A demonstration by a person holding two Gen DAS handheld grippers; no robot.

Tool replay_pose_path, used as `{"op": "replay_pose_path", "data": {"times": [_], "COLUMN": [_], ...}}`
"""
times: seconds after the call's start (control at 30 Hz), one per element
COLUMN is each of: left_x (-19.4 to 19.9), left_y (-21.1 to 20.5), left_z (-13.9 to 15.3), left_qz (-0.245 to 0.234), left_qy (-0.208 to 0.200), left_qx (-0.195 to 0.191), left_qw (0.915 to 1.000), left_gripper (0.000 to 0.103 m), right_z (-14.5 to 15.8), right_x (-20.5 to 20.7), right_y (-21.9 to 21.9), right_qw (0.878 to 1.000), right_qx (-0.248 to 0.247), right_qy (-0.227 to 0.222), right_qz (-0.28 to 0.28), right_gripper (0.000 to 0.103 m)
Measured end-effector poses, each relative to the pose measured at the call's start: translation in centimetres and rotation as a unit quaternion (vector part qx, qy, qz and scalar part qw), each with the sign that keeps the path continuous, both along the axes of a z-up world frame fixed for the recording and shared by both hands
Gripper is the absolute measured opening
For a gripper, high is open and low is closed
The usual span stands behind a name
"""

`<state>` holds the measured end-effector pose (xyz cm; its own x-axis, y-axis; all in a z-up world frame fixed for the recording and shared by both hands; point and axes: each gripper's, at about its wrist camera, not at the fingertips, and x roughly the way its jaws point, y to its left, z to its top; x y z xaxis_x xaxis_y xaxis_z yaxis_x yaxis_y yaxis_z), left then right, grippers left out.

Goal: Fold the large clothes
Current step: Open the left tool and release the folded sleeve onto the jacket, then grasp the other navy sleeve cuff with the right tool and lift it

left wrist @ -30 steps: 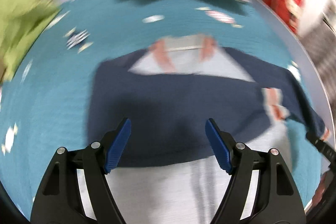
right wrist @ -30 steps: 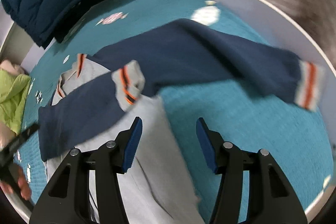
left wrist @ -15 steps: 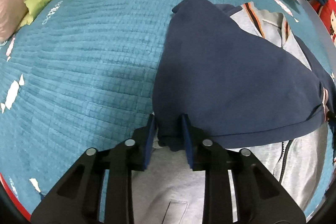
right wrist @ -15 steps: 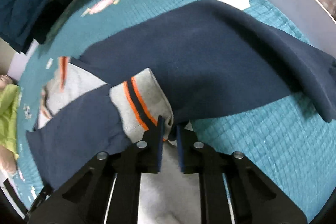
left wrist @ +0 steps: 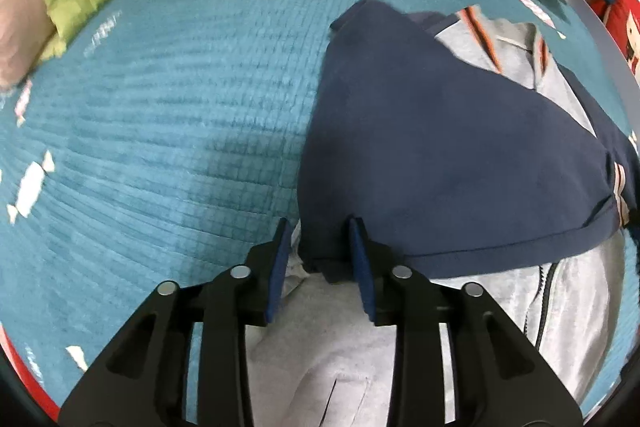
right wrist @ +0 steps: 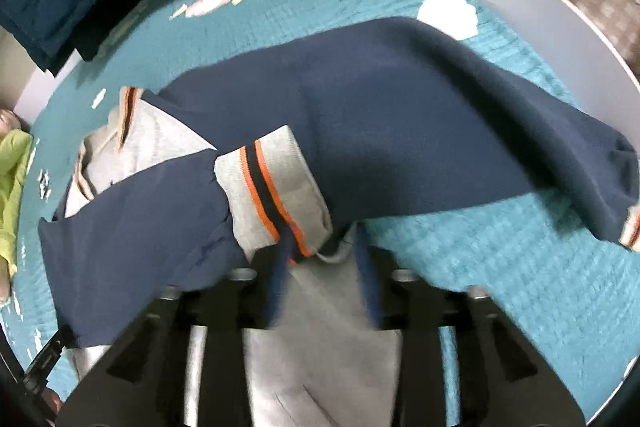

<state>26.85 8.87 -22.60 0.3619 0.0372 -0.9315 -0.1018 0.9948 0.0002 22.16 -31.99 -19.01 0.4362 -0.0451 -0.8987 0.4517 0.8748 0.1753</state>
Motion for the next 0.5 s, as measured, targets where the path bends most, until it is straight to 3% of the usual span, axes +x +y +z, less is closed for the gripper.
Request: {"op": "replay_pose_path", "data": {"times": [0.13,0.23,0.3,0.5], "left_x": [-1.9,-3.2,-4.3,-6.2], "left_y": [-0.9,-2.2,-3.4,-8.7], "left_z": [2.6,3.9,4.5,4.7], "left_qz": [-0.017,-0.026,-0.032,-0.087], "left_qy": [-0.034,-0.052,-0.056,-0.053], "left_qx": [-0.02,-0.016,-0.021,-0.023], "left_qw": [0.9991,0.9982,0.9977,0.9945], "left_gripper": [0.049,0.054,0.065,0.065], "right_z": [2.1,3.2,3.5,3.5], "right_x": [-2.8,-4.9,-6.0,-9.7], "right_y": [0.2,0.5,0.3,-1.1], "right_qw": [0.999,0.997,0.997,0.997], "right_qx": [-0.035,-0.062,-0.064,-0.074], "right_qy": [-0.027,-0.034,-0.032,-0.027], "right_qz": [0.007,0.018,0.019,0.007], "right_gripper": [0.081,0.081,0.082,0.082]}}
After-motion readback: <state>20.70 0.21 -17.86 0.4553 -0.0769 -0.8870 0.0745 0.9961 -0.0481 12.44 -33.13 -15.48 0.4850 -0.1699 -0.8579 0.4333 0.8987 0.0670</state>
